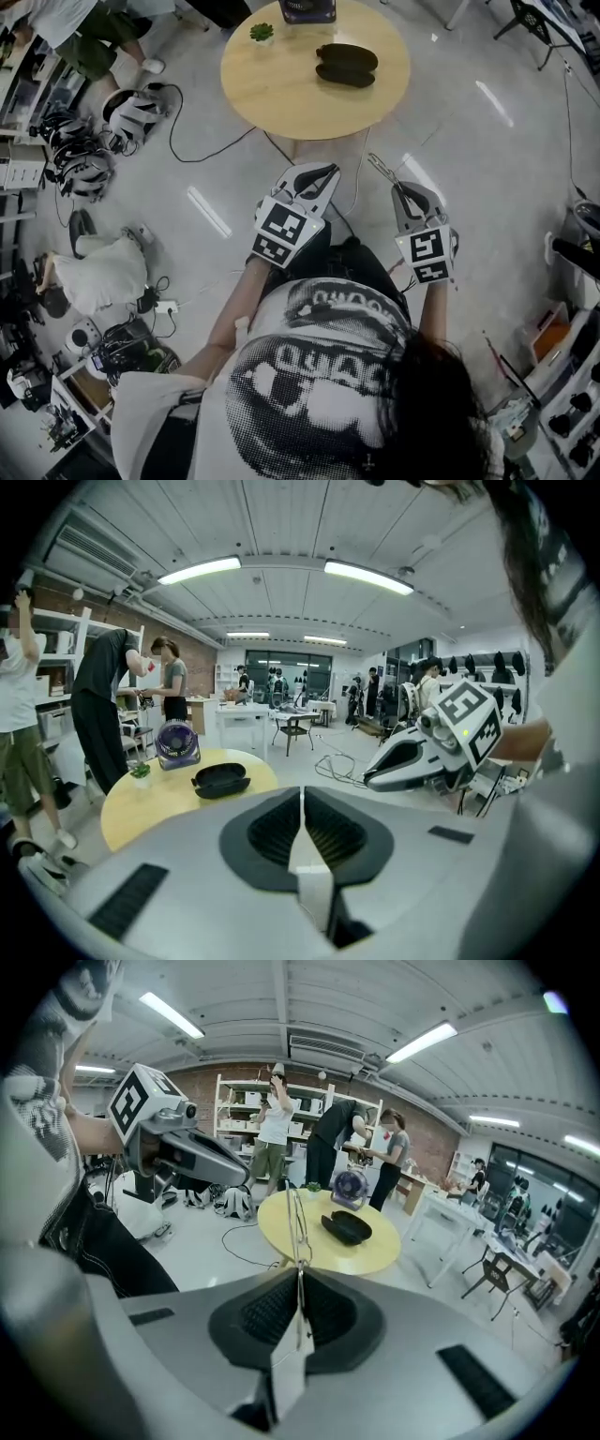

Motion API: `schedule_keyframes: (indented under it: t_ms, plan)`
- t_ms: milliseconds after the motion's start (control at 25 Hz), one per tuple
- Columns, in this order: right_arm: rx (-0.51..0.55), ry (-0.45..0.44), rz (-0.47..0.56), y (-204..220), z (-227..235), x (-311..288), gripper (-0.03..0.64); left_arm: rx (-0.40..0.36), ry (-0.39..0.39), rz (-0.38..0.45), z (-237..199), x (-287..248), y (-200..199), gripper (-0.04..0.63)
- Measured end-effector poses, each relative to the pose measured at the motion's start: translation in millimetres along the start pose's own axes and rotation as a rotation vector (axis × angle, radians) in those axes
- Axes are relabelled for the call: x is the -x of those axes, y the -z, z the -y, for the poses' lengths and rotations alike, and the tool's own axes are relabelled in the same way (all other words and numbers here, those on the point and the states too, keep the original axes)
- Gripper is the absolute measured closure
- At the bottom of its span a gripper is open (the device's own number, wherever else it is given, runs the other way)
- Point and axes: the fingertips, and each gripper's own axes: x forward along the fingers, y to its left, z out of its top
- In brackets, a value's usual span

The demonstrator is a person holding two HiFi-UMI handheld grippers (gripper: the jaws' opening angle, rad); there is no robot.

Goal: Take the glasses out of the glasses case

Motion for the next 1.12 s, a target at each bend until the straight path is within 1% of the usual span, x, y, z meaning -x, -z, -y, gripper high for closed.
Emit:
schedule_keyframes:
  t_ms: [200, 400, 600, 840, 1120]
  plan:
    - [0.029, -0.032, 0.012, 14, -8, 16, 0.604, 0.008, -0.032, 0.006, 23, 6, 4, 0.575]
    - [0.056, -0.044, 0.014, 30, -16, 27, 0.604, 0.013, -0.061, 0.012, 41, 14, 9, 0.575]
    - [0.061, -0.069, 0.024, 33, -29, 35, 0.604, 0.024, -0.084, 0.010, 51, 27, 15, 0.575]
    - [0.073, -0.078, 0.024, 41, -37, 42, 0.604, 0.019, -0.096, 0.007, 60, 36, 21, 0.575]
    - [0.082, -0.093, 0.021, 43, -49, 46, 0.604, 0.013, -0.094, 0.005, 67, 43, 25, 0.575]
